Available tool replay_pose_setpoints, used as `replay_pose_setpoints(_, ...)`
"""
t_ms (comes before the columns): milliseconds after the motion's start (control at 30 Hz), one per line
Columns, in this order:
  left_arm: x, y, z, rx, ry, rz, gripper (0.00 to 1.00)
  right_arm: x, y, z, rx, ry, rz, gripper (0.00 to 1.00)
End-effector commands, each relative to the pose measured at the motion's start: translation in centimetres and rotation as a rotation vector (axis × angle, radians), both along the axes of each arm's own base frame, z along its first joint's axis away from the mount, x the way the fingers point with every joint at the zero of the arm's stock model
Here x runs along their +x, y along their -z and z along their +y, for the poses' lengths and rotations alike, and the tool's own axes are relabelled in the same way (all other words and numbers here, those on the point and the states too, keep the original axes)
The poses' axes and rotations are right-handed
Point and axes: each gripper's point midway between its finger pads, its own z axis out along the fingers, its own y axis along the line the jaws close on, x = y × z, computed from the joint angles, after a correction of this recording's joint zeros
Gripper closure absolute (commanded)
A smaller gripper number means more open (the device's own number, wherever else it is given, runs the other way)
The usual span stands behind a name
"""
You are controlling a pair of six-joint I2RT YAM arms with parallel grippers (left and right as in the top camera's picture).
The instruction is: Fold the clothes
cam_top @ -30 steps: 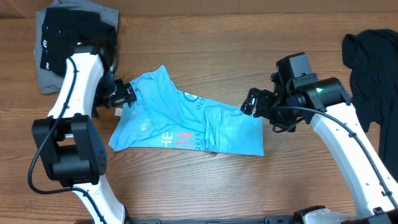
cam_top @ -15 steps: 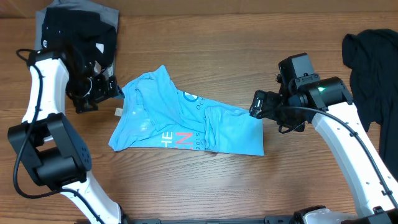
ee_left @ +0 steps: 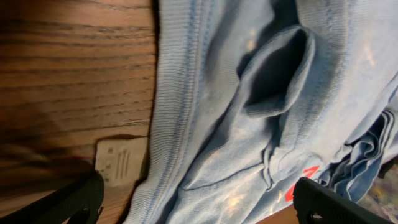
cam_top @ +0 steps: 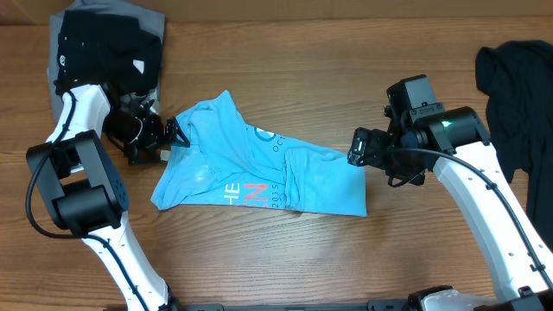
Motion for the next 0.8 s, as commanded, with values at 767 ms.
replay_pose_setpoints(767, -2.3, 5.1, -8.7, 0.116, 0.222, 0.091, 0.29, 0.5, -0.3, -0.1, -0.008, -0.002, -0.019, 0.0)
